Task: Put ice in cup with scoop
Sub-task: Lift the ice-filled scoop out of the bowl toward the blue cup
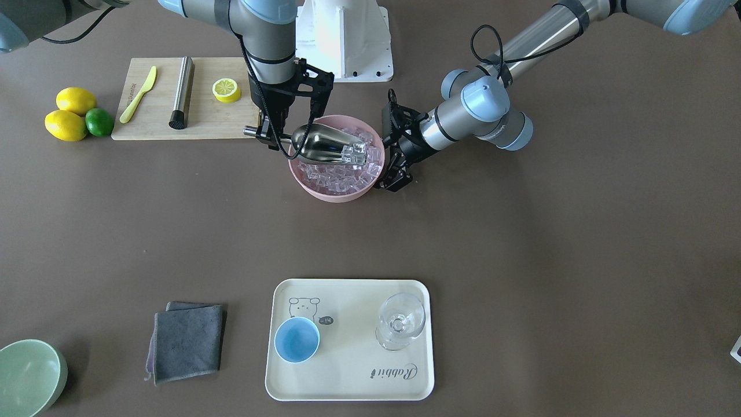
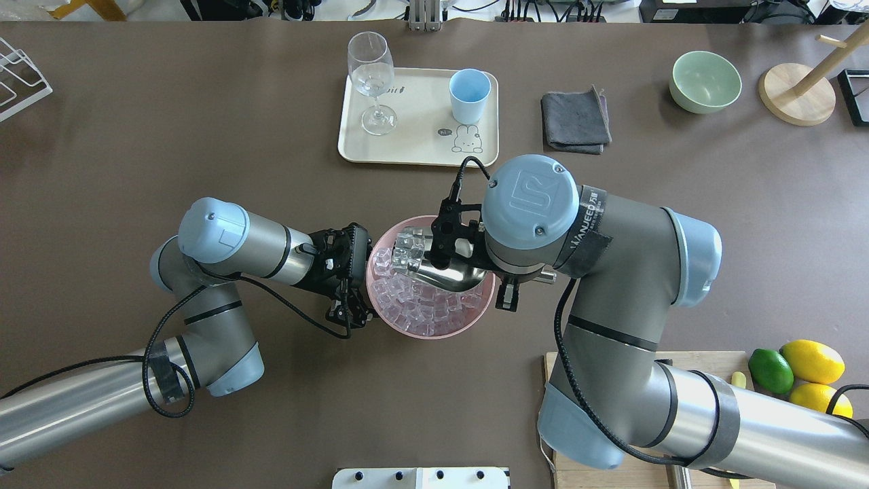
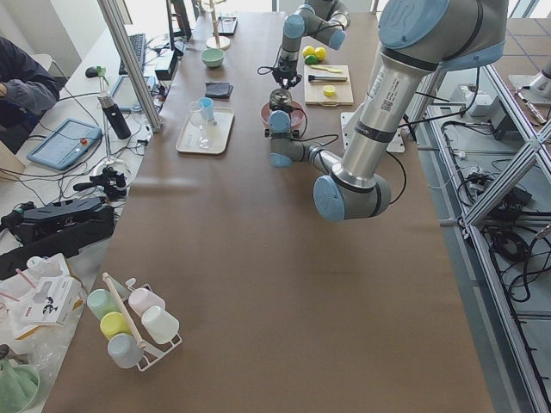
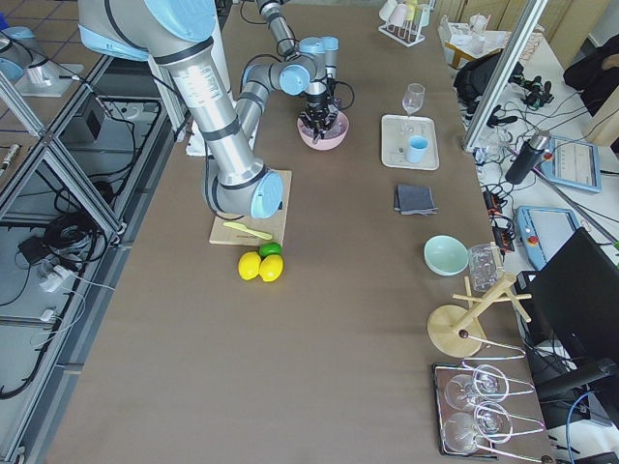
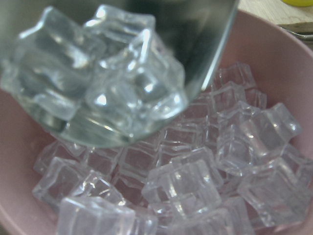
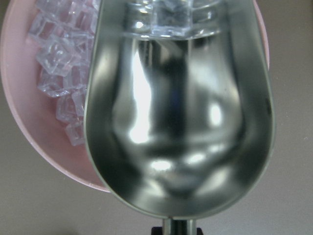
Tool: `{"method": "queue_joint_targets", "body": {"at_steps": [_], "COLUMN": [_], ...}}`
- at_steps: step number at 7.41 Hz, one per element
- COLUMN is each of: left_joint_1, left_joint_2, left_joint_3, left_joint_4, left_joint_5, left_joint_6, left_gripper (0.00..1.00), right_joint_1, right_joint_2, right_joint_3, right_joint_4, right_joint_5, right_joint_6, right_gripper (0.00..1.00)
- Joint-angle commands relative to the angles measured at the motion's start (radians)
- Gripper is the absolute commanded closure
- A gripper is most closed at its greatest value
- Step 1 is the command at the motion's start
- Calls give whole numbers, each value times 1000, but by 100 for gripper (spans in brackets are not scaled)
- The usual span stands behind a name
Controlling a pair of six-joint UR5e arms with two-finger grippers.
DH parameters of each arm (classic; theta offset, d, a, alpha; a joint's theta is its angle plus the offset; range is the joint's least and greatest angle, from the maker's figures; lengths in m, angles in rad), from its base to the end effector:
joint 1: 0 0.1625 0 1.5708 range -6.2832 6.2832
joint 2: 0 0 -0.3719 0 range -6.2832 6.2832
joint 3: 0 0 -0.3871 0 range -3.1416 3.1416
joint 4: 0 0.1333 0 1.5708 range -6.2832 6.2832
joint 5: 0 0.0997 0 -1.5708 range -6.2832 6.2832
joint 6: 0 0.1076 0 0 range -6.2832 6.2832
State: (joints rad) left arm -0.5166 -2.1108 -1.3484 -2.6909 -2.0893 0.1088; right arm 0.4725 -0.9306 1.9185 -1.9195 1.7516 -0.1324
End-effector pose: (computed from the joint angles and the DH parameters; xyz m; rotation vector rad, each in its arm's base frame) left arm 0.5386 -0.3979 0.2742 1.1505 1.1089 1.2989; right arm -0.4632 -0.3647 0.1631 0.5175 -0.4824 -1.2407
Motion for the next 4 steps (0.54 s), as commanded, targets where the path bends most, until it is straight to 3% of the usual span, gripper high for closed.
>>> {"method": "queue_joint_targets", "body": {"at_steps": [1, 4], "left_joint_1": [0, 0], "left_joint_2": [0, 0], "left_joint_3": [0, 0], "left_joint_4": [0, 0], "left_joint_5": [0, 0], "left_joint_6": [0, 0], "left_gripper": [4, 4], "right_joint_1": [0, 2], "right_joint_2": [-92, -224], "right_joint_3": [69, 178], "right_joint_4": [120, 319], "right_joint_5": [15, 14], "right_joint_6": [49, 259], "right_gripper": [100, 100]}}
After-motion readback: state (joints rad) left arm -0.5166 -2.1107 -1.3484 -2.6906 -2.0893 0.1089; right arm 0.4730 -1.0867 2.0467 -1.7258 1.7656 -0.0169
